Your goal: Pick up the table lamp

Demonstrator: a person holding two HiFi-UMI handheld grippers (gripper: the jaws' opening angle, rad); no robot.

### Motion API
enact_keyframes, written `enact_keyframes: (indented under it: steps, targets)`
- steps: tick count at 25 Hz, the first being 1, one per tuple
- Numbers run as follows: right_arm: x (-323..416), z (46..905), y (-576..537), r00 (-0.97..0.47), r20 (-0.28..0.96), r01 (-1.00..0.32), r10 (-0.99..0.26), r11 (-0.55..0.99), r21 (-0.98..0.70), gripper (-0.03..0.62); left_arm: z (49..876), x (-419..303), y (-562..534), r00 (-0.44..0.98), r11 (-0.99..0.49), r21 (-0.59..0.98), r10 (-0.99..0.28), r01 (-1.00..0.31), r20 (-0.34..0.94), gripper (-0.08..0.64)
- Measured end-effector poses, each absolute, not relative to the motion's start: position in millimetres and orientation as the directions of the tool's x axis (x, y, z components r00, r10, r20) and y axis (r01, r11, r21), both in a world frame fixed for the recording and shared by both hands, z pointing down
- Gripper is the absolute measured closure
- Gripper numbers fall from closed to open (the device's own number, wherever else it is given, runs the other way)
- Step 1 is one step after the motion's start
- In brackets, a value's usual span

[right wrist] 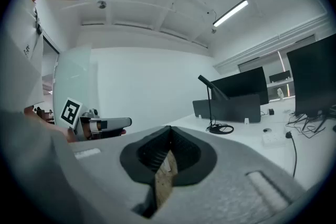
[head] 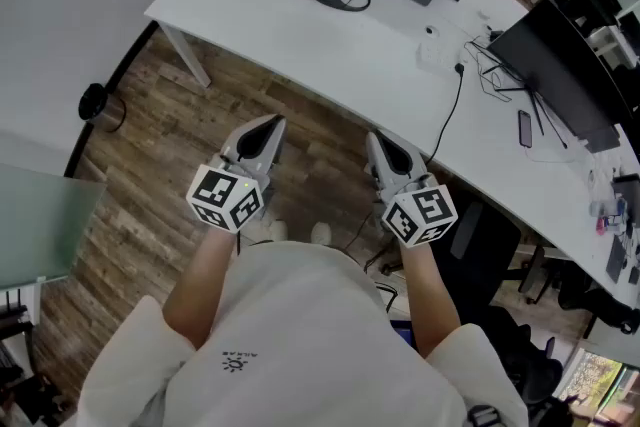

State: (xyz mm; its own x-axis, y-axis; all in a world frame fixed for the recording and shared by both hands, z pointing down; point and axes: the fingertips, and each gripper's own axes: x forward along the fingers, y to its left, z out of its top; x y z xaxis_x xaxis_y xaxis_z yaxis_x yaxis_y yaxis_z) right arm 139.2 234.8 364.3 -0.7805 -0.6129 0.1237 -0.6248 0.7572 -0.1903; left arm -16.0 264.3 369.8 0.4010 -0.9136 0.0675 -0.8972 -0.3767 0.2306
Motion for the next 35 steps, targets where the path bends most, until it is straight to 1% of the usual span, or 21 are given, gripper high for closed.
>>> enact_keyframes:
  steps: [7, 14, 19, 22, 25, 29, 35]
  targets:
    - [141.7, 364.2, 228.3, -0.767, 0.114, -0.639, -0.631, 0.739, -0.212, 0.594, 373.3, -25.2, 259.8, 0.400, -0.375, 0.230, -0.913, -0.898, 0.075, 0.564]
    - [141.1, 360.6, 226.4, -0.794, 0.105, -0.604, -0.599, 0.759, -0.241, 0.592, 370.5, -27.4, 263.4, 0.397, -0.376, 0.212, -0.915, -0.902, 0.068, 0.563]
    - [143.0, 358.1, 220.7, -0.822, 0.110, -0.569, -0.559, 0.795, -0.212, 0.592, 367.7, -21.7, 254.4, 0.417, -0.398, 0.200, -0.907, -0.895, 0.060, 0.563]
    - [155.5, 361.3, 223.2, -0.830, 0.104, -0.557, -0.549, 0.798, -0.232, 0.592, 369.7, -11.5, 257.4, 0.418, -0.400, 0.201, -0.906, -0.894, 0.060, 0.563]
    - [172.6, 375.0, 231.8, -0.834, 0.125, -0.550, -0.537, 0.792, -0.264, 0.594, 378.2, 5.5, 261.1, 0.427, -0.405, 0.212, -0.902, -0.889, 0.069, 0.563]
    - [183.1, 385.4, 230.3, -0.836, 0.148, -0.548, -0.528, 0.802, -0.237, 0.594, 385.5, 18.2, 252.3, 0.422, -0.397, 0.220, -0.903, -0.891, 0.081, 0.565]
    - [195.5, 383.3, 211.2, -0.847, 0.117, -0.530, -0.519, 0.809, -0.255, 0.592, 387.9, 38.9, 235.6, 0.406, -0.382, 0.205, -0.909, -0.901, 0.089, 0.565]
